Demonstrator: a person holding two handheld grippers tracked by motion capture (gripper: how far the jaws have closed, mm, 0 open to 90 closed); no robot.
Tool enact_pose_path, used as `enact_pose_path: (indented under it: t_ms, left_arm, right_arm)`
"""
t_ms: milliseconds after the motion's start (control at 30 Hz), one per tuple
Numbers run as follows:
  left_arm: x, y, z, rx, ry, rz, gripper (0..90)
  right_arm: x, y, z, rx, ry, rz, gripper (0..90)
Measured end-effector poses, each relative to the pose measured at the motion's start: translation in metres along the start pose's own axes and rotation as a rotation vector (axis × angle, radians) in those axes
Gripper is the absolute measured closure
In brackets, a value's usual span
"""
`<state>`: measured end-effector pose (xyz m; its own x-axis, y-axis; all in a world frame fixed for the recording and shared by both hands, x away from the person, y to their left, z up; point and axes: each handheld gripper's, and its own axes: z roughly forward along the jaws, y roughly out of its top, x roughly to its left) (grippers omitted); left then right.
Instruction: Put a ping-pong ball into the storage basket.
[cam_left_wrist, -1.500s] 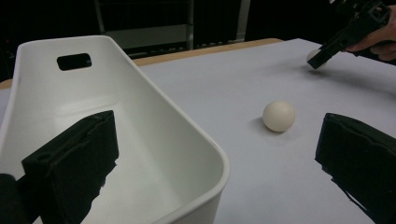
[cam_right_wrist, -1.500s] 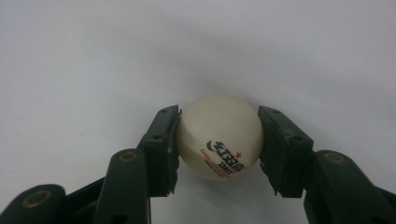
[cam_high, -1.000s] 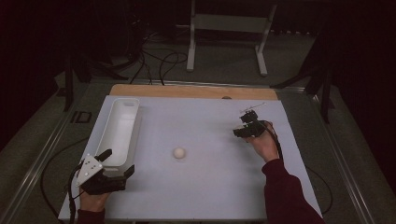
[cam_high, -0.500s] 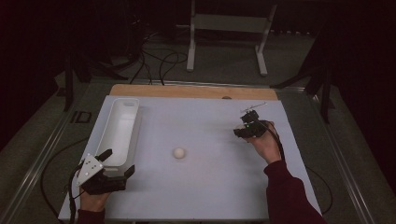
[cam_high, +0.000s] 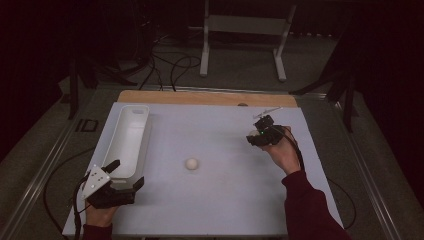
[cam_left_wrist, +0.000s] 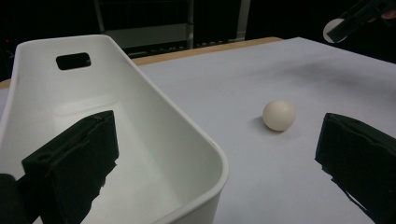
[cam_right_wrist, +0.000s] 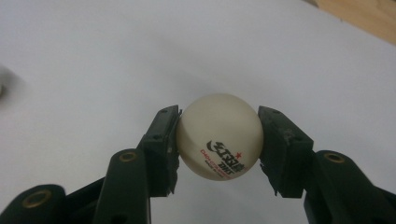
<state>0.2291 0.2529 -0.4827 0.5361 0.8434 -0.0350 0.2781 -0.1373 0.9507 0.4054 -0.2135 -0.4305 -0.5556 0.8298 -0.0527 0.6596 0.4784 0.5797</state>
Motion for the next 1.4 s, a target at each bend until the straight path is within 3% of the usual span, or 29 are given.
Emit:
enact_pose_path:
  t_ms: [400, 1400]
  left_arm:
    - [0.0, 0.0, 0.0, 0.0, 0.0, 0.0, 0.0]
    - [0.0, 0.0, 0.0, 0.0, -0.002, 0.001, 0.0]
  right_arm:
    - [0.013, 0.014, -0.011, -0.029, 0.018, -0.053, 50.5]
    - [0.028, 0.03, -0.023, -0.057, 0.042, -0.085, 50.5]
